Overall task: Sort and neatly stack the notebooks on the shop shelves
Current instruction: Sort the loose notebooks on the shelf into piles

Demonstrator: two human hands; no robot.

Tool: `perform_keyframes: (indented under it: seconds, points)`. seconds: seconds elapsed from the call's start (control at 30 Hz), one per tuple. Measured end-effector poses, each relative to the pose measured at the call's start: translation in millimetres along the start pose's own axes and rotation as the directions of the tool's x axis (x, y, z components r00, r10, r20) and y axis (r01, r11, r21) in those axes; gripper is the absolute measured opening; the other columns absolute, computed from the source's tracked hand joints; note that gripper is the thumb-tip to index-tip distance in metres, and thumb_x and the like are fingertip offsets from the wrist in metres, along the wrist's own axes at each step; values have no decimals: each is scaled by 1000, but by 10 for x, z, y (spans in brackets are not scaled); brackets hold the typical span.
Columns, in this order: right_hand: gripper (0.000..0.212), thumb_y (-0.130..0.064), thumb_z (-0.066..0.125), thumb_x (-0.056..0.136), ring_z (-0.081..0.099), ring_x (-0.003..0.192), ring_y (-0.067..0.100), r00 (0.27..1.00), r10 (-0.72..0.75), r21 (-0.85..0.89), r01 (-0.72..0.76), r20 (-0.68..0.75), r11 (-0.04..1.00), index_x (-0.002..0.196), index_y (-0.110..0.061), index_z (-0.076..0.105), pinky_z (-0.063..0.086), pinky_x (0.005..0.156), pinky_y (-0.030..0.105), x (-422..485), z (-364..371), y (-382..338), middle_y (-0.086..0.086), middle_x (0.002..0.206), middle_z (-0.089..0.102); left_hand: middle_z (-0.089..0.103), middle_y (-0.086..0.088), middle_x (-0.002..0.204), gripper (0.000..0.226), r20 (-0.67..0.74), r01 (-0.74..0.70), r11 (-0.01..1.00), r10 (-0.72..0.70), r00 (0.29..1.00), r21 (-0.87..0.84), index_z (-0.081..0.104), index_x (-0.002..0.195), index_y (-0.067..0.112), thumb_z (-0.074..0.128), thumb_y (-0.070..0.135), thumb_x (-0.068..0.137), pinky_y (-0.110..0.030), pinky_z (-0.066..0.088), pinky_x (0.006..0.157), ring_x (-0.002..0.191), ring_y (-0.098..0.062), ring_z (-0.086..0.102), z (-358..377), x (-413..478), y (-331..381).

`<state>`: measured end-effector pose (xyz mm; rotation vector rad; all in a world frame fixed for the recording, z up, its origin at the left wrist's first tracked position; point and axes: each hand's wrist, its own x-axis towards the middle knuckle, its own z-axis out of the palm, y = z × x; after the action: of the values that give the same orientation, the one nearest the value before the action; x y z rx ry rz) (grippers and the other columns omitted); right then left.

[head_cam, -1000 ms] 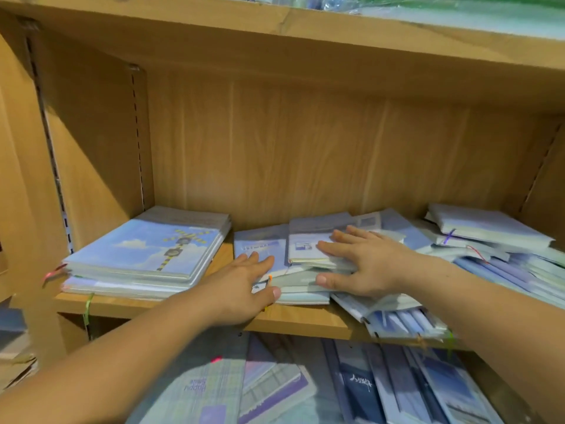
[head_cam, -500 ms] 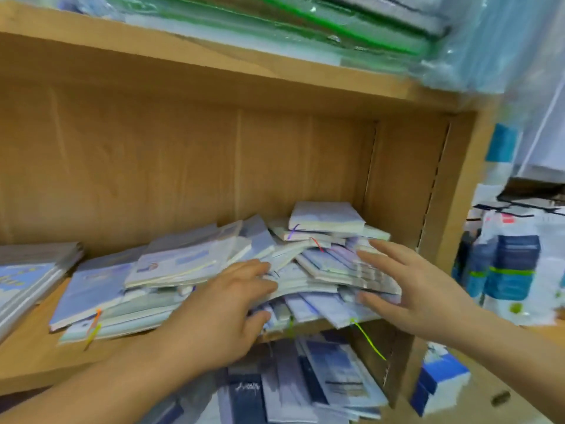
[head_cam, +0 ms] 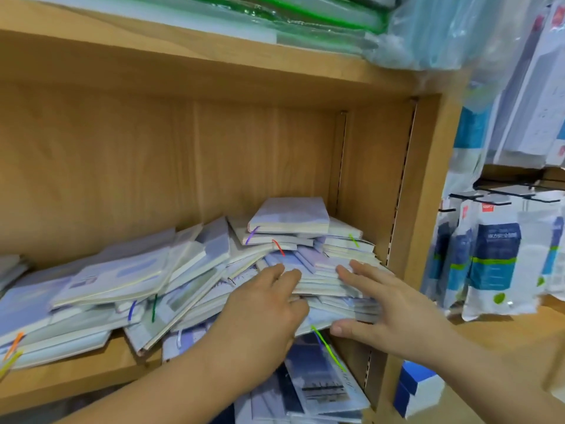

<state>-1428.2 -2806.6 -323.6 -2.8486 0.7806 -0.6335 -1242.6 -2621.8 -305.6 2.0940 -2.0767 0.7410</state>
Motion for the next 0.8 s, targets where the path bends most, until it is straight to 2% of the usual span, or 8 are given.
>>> perform_keyframes:
  seconds: [0.13,0.3,0.43,0.6,0.63,0.7,0.73,0.8]
  points:
    - [66,-98,31,77,24,144,-14,998,43,195,-51,42,980,137,-72,40,35,114,23,70,-77,19,-40,155,24,36,-8,163,25,44,-6,998,9,999,-61,67,113,16,63,19,89,-36,38,118,150,-30,35,19,7,-76]
    - [67,-85,45,82,14,151,-9,999,-8,163,0,52,987,145,-71,27,37,117,32,90,4,121,-34,163,13,32,-4,164,19,-37,-100,977,95,995,-188,68,105,5,53,5,93,-26,9,127,158,-21,12,-206,-88,-294]
    - [70,-83,52,76,17,152,-4,999,6,230,-17,45,973,143,-68,34,41,116,35,158,-10,138,-27,164,20,69,-9,126,11,-349,-121,983,67,935,-136,75,92,5,70,3,83,-43,49,105,127,-33,60,-333,-501,-239]
    - [76,-76,56,80,18,154,5,996,82,165,-89,47,982,151,-55,35,35,119,36,128,65,-23,-16,167,21,66,2,122,35,-316,123,952,-212,925,-279,75,109,25,60,12,81,-33,57,70,96,-21,67,-99,-1139,-22]
    - [75,-73,57,85,20,154,9,993,111,103,-113,28,988,153,-52,34,36,119,39,117,78,-84,-12,167,23,67,11,113,36,-247,251,844,-401,882,-474,74,111,29,61,11,82,-26,55,69,87,-12,66,-89,-1202,50]
    - [69,-65,58,92,28,153,17,990,124,18,-123,-63,992,154,-48,34,42,114,45,99,91,-257,-7,166,28,72,7,88,21,116,448,255,-751,650,-857,75,107,23,68,17,89,-24,55,63,63,-9,65,-87,-1195,145]
    - [65,-60,59,93,32,151,18,988,96,28,-93,-119,995,153,-47,38,43,112,44,89,103,-360,-6,165,32,73,-2,79,15,368,468,-92,-753,545,-879,74,104,16,73,20,90,-31,57,59,57,-16,66,-70,-1151,163]
    - [58,-57,58,94,35,148,15,986,14,101,3,-168,995,149,-42,48,41,113,40,78,136,-570,-5,160,40,74,-20,79,30,675,476,-479,-528,514,-737,69,108,10,73,36,92,-37,57,55,58,-30,68,-74,-1010,194]
